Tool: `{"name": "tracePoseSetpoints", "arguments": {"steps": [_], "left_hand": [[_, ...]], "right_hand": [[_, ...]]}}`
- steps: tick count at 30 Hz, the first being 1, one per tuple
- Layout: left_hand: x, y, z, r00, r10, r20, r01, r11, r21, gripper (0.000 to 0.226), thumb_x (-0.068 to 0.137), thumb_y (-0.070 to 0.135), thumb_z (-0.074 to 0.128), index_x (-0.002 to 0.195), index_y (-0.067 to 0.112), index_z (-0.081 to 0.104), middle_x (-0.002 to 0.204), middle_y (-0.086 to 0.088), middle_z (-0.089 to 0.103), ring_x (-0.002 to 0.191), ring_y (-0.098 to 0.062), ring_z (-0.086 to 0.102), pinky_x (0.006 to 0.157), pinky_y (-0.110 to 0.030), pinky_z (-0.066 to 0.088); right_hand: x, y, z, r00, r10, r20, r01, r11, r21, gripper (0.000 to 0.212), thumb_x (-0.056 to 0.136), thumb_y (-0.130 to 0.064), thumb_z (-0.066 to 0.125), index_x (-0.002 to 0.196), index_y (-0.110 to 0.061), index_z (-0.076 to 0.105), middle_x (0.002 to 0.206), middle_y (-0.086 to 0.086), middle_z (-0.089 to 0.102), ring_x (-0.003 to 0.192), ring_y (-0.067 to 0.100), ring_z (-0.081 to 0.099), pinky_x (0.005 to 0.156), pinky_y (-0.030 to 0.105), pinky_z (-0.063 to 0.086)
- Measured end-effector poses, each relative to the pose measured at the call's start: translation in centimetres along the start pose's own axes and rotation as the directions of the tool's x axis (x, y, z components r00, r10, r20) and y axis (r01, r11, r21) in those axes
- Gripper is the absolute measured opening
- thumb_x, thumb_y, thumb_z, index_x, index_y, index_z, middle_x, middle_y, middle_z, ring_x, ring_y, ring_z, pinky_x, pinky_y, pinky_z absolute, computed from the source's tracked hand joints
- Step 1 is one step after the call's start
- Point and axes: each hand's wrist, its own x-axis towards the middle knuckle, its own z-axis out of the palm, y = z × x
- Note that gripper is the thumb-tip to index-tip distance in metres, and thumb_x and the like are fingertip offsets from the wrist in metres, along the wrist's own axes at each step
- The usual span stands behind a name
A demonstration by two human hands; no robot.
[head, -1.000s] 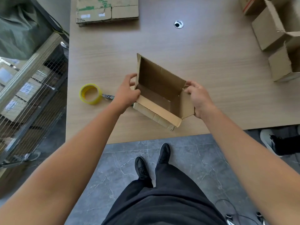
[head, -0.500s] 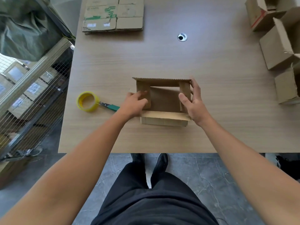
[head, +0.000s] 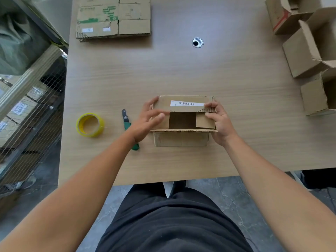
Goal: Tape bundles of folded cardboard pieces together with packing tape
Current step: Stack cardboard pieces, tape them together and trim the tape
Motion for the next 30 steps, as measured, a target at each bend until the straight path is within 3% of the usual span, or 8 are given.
{"name": "tracePoseSetpoints", "arguments": {"steps": [5, 12, 14, 17, 20, 23, 27, 30], "left_hand": [[-0.6, -1.9, -0.6, 0.981, 0.065, 0.184, -0.097, 0.98, 0.171, 0.088, 0.069, 0.083, 0.064, 0.145, 0.043, 0.045, 0.164, 0.025, 0.004, 0.153, -0.008, 0.012, 0.116, -0.044, 0.03], [1.5, -3.8, 1.8, 0.971, 0.029, -0.236, 0.038, 0.962, 0.271, 0.044, 0.091, 0.046, 0.066, 0.133, 0.034, 0.055, 0.131, 0.01, 0.036, 0.123, -0.007, 0.044, 0.108, -0.043, 0.046], [1.9, -4.3, 2.8, 0.967, 0.033, -0.254, 0.056, 0.941, 0.334, 0.041, 0.094, 0.038, 0.065, 0.134, 0.037, 0.053, 0.137, 0.006, 0.032, 0.129, -0.015, 0.04, 0.115, -0.044, 0.037], [1.8, -4.3, 4.4, 0.957, 0.005, -0.289, 0.095, 0.938, 0.333, 0.038, 0.099, 0.037, 0.059, 0.134, 0.044, 0.048, 0.151, 0.012, 0.02, 0.138, -0.017, 0.033, 0.105, -0.033, 0.037], [1.9, -3.7, 4.9, 0.949, -0.002, -0.316, 0.133, 0.91, 0.393, 0.033, 0.101, 0.039, 0.054, 0.133, 0.041, 0.047, 0.153, 0.01, 0.024, 0.137, -0.018, 0.033, 0.102, -0.032, 0.033], [0.9, -3.2, 2.5, 0.915, 0.055, -0.4, 0.143, 0.883, 0.447, 0.036, 0.1, 0.037, 0.048, 0.134, 0.027, 0.055, 0.147, -0.002, 0.046, 0.133, -0.026, 0.042, 0.111, -0.039, 0.031], [-4.2, -7.6, -5.2, 0.644, -0.159, -0.748, 0.561, 0.763, 0.32, 0.057, 0.086, 0.017, 0.053, 0.141, 0.004, 0.047, 0.145, -0.018, 0.046, 0.141, -0.036, 0.033, 0.122, -0.044, 0.019], [-7.6, -10.6, -8.3, 0.674, -0.377, -0.635, 0.722, 0.518, 0.458, 0.058, 0.093, 0.029, 0.061, 0.142, 0.006, 0.042, 0.153, -0.017, 0.037, 0.152, -0.033, 0.012, 0.125, -0.043, 0.006]], "right_hand": [[0.2, 0.3, -0.8, 0.997, 0.067, 0.044, -0.073, 0.986, 0.147, 0.042, 0.079, -0.014, 0.044, 0.114, -0.011, 0.067, 0.156, 0.023, 0.036, 0.144, 0.041, 0.038, 0.115, 0.053, 0.04], [-0.8, 2.4, -0.6, 0.996, -0.054, 0.064, 0.067, 0.974, -0.217, 0.062, 0.087, -0.061, 0.056, 0.137, -0.025, 0.058, 0.164, 0.006, 0.032, 0.153, 0.02, 0.026, 0.124, 0.045, 0.024], [-0.9, 3.1, -0.9, 0.986, -0.114, 0.125, 0.165, 0.818, -0.551, 0.063, 0.091, -0.049, 0.062, 0.148, -0.03, 0.044, 0.168, -0.002, 0.016, 0.153, 0.003, 0.012, 0.123, 0.032, 0.017], [-0.5, 4.2, -0.6, 0.918, -0.329, 0.222, 0.324, 0.301, -0.897, 0.062, 0.1, -0.033, 0.058, 0.156, -0.022, 0.034, 0.17, 0.006, 0.008, 0.157, 0.021, -0.001, 0.127, 0.044, 0.01], [-0.6, 4.6, 2.1, 0.916, -0.123, 0.381, 0.371, -0.096, -0.924, 0.066, 0.102, -0.059, 0.019, 0.162, -0.032, 0.016, 0.171, 0.002, -0.004, 0.156, 0.024, -0.016, 0.124, 0.046, -0.015], [-0.8, 5.3, 3.5, 0.921, 0.002, 0.389, 0.38, -0.218, -0.899, 0.067, 0.096, -0.069, -0.001, 0.157, -0.044, -0.013, 0.167, -0.003, -0.024, 0.151, 0.02, -0.031, 0.12, 0.048, -0.025], [-0.2, 5.5, 3.7, 0.924, -0.006, 0.381, 0.369, -0.237, -0.899, 0.064, 0.099, -0.069, 0.002, 0.157, -0.047, -0.014, 0.162, -0.007, -0.032, 0.149, 0.018, -0.035, 0.117, 0.046, -0.029], [-0.2, 5.6, 3.8, 0.926, -0.005, 0.379, 0.367, -0.228, -0.902, 0.065, 0.098, -0.069, 0.004, 0.158, -0.047, -0.011, 0.164, -0.008, -0.029, 0.15, 0.016, -0.034, 0.118, 0.044, -0.028]]}}
